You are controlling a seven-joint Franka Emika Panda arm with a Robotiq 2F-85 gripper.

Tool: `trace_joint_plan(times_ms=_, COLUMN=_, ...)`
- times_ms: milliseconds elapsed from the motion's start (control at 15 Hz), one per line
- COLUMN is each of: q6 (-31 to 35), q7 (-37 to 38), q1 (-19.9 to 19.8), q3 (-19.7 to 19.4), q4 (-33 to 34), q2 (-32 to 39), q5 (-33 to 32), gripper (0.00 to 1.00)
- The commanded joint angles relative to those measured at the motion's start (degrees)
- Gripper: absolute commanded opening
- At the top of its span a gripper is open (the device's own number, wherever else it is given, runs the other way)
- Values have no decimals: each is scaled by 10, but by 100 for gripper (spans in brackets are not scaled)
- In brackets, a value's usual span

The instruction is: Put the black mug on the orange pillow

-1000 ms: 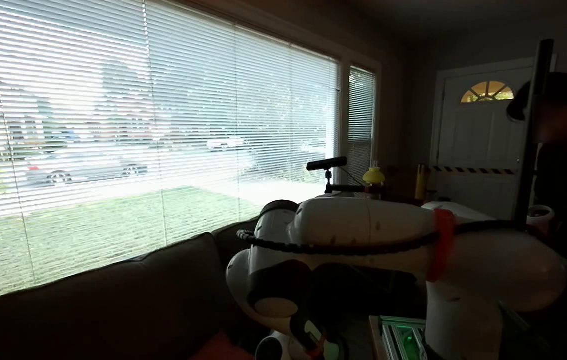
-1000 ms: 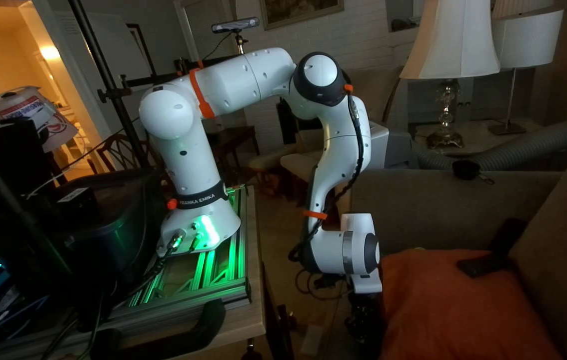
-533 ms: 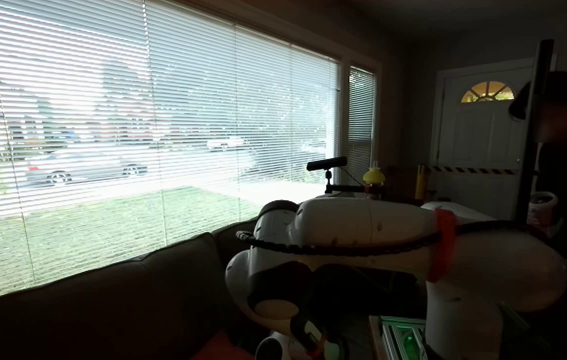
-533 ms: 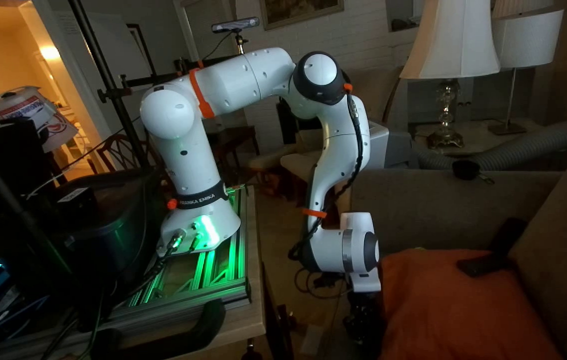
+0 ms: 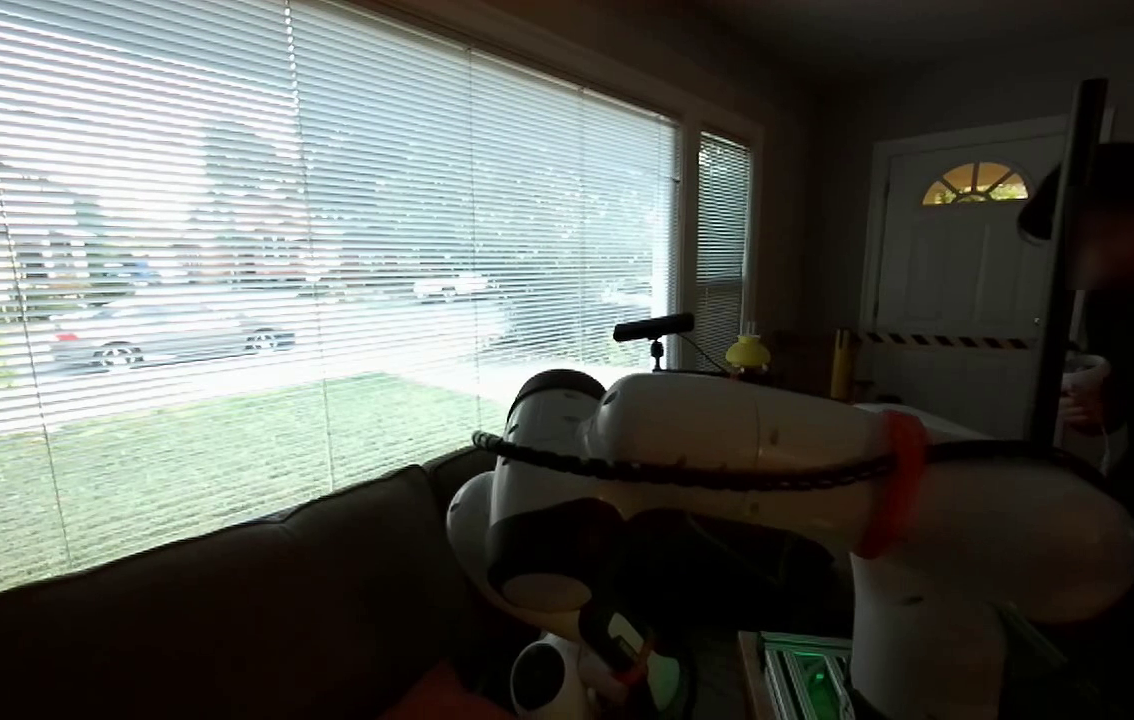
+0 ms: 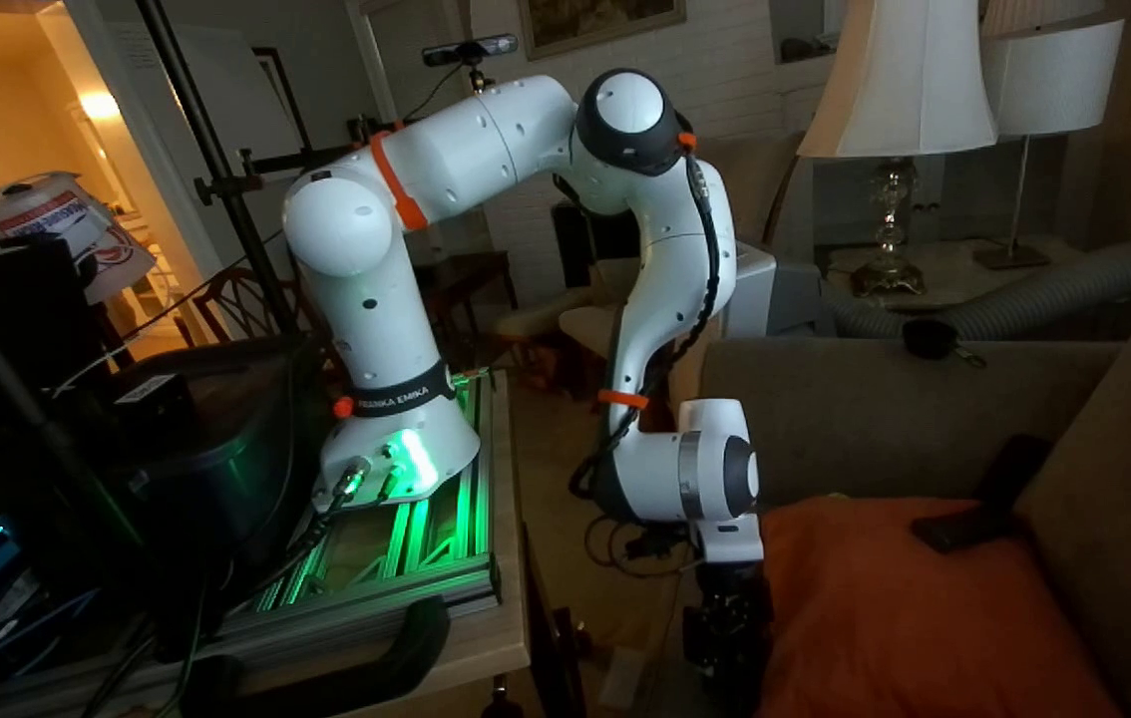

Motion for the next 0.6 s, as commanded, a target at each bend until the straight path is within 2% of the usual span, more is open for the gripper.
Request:
trace_joint_plan(times_ms=0, q6=68, q7=-7, q1=-13, q3=-13, q4=-26, q2=-28, q5=-14, gripper=100)
trace_joint_plan(times_ms=133, q6=86, q7=-17, q1=-39, q3=1, q4=-31, q2=-39, q5=-26, gripper=100)
trace_joint_plan(times_ms=533, q6=151, q7=-47, q1=-83, q3=30, q4=-17, q2=-20, q5=-63, gripper=100)
